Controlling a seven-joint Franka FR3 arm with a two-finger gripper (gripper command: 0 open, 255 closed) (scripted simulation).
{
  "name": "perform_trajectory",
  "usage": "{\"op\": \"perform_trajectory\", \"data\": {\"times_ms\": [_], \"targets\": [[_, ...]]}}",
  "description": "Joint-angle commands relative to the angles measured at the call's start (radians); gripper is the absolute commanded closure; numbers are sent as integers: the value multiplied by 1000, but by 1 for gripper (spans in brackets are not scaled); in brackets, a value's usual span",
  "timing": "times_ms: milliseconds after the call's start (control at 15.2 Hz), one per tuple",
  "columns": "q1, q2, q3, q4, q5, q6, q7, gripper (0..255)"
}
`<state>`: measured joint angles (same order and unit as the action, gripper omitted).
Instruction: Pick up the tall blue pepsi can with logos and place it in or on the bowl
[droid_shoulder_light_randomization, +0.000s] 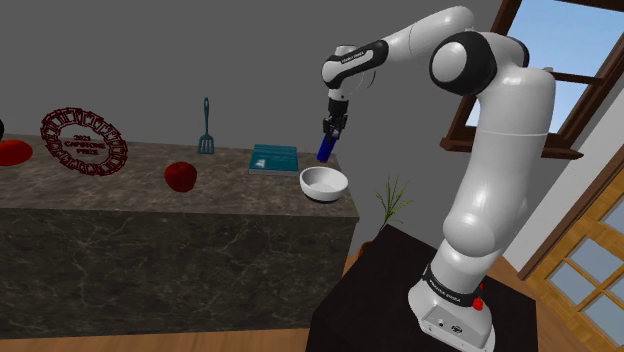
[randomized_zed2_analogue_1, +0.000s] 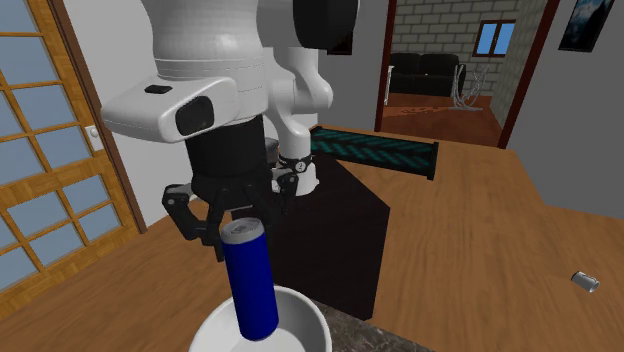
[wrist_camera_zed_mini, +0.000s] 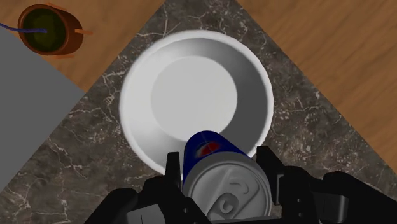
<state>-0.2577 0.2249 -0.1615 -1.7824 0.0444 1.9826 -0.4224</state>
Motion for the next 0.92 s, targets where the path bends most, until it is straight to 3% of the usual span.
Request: {"op": "perform_trajectory", "data": {"times_ms": [0, 858], "targets": [[1, 7, 1, -16, 2, 24, 0, 255], [-2, 76, 6, -103, 17, 178, -10, 255]]}}
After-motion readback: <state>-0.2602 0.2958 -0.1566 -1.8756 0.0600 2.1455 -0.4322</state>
